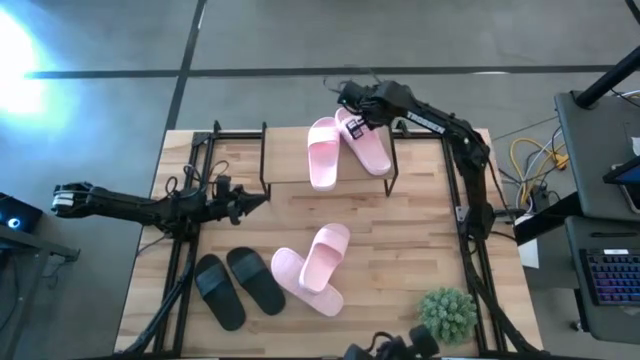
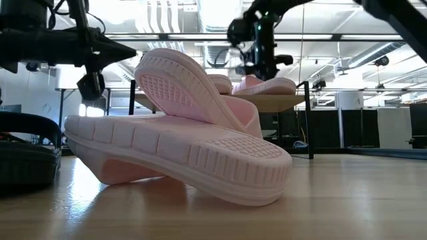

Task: Pick and place slides into the shelf
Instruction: Put the pink slide on the shelf, then adjust the pink slides on the shelf

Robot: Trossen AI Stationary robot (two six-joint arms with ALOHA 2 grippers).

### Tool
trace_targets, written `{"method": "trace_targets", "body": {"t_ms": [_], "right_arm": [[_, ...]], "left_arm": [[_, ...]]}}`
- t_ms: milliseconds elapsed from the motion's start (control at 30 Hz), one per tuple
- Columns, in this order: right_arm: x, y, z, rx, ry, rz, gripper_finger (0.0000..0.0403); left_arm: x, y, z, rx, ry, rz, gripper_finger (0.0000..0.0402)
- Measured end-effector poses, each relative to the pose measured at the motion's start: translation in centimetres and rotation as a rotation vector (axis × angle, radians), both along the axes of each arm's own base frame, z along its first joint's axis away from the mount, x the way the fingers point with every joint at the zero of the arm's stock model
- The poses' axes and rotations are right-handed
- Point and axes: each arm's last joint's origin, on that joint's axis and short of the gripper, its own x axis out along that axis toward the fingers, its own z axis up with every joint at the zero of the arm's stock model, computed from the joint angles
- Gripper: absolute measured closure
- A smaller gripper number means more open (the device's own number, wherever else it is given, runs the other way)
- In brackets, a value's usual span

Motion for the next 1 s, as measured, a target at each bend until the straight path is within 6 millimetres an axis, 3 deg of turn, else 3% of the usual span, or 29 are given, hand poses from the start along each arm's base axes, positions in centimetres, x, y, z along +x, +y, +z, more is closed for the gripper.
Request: {"method": "trace_targets", "body": {"t_ms": [167, 633, 833, 1000], "right_arm": [[-0.2, 0.9, -0.8, 0.073, 0.117, 0.018, 0.0390], [2.2, 5.0, 0.6, 0.193, -0.032, 0.200, 0.0390], [1.4, 5.6, 1.0, 0.211, 0.026, 0.151, 0.0390], [0.3, 5.9, 2.9, 0.162, -0.015, 0.132, 0.0390]], "left_arm": [[0.0, 0.0, 0.0, 0.001, 0.005, 0.005, 0.0402], [0.2, 0.1, -0.3, -0.001, 0.029, 0.045, 0.0402], [0.2, 0.1, -0.3, -0.002, 0.026, 0.047, 0.0402], [0.3, 0.1, -0.1, -0.089, 0.003, 0.040, 0.0402]]}}
